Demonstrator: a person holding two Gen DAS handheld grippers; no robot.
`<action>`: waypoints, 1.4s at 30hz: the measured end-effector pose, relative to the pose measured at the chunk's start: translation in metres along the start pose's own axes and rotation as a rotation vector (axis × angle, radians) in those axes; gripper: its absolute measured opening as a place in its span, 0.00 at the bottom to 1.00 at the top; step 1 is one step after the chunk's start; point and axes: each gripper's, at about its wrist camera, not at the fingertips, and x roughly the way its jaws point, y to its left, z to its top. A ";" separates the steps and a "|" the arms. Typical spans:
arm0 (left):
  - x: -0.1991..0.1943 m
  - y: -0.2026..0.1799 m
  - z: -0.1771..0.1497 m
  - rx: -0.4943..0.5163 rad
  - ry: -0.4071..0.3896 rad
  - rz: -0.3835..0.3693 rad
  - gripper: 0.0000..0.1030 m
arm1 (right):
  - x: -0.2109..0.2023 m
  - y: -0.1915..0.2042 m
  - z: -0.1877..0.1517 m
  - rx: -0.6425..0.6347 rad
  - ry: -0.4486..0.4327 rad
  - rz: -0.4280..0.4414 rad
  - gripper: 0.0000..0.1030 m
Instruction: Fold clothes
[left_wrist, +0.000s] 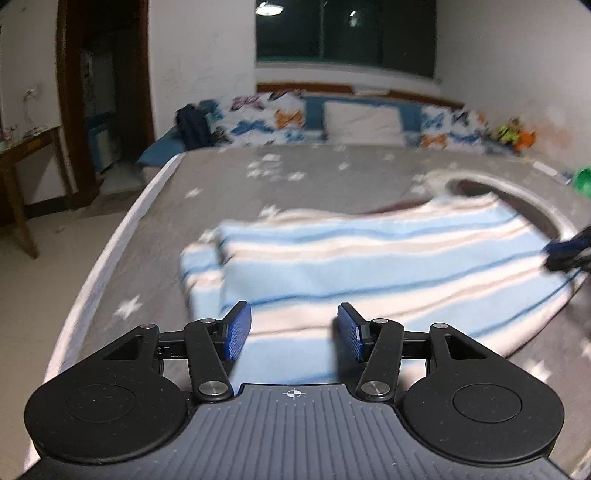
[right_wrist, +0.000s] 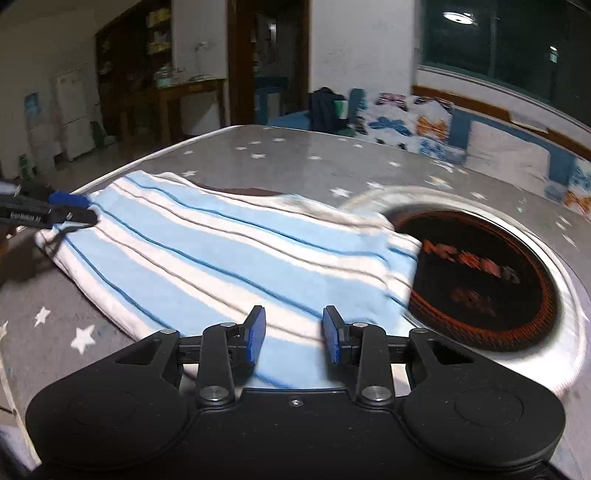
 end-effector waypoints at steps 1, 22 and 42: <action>-0.001 0.001 0.000 -0.008 0.001 0.002 0.52 | -0.004 0.000 -0.002 -0.004 0.000 -0.015 0.35; -0.030 -0.001 -0.018 -0.001 0.004 0.040 0.57 | -0.014 0.006 -0.013 0.000 -0.007 -0.004 0.37; 0.046 0.026 0.034 -0.181 0.005 -0.066 0.45 | 0.005 0.019 0.005 -0.023 0.010 0.030 0.43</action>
